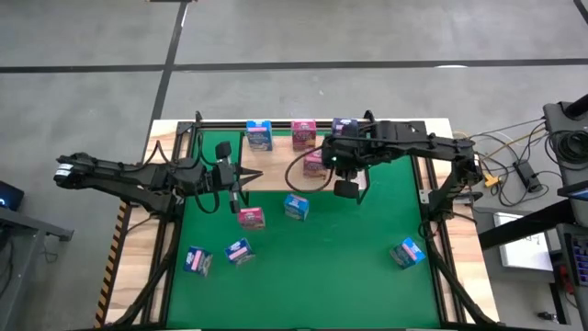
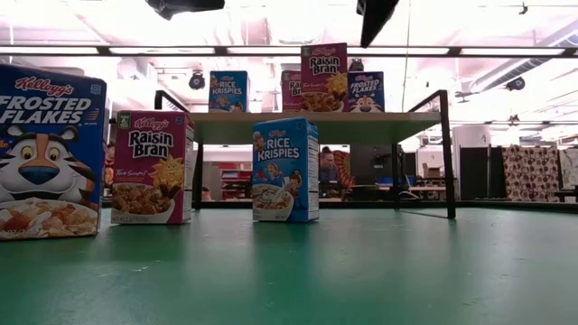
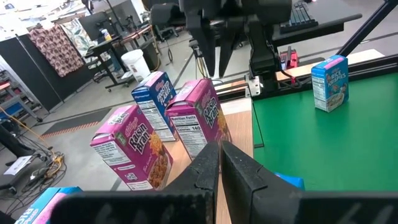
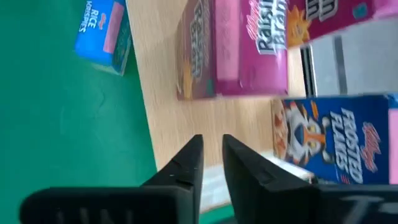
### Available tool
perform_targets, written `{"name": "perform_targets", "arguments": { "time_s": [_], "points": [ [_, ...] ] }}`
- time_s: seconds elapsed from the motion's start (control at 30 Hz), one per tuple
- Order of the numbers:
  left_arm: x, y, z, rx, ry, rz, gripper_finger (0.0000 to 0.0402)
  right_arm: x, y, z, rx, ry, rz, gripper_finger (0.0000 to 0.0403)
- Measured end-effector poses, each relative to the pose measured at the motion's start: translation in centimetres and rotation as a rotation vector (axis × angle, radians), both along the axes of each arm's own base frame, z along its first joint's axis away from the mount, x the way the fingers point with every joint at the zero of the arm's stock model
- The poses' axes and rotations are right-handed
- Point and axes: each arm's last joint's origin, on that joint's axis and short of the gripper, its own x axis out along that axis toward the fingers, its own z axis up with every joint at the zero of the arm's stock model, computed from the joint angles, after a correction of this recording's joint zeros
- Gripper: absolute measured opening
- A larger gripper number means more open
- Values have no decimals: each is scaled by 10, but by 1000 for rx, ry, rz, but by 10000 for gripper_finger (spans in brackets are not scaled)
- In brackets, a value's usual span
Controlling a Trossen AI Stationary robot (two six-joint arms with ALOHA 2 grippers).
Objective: Stack cereal on shelf
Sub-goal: Put the right violet cereal box, aligned with the other violet cereal box on the shelf
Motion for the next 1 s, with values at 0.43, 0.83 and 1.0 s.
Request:
{"name": "perform_targets", "arguments": {
  "time_s": [0.43,0.83,1.0],
  "points": [
    [1,0,0,0,1,0,0,20,-10,-32,-58,-49,44,9],
    [27,-3,-14,53,32,-6,0,30,-18,-36,-132,-114,63,9],
    [37,-1,-21,61,50,6,0,26,-18,-35,-158,-91,44,9]
  ]
}}
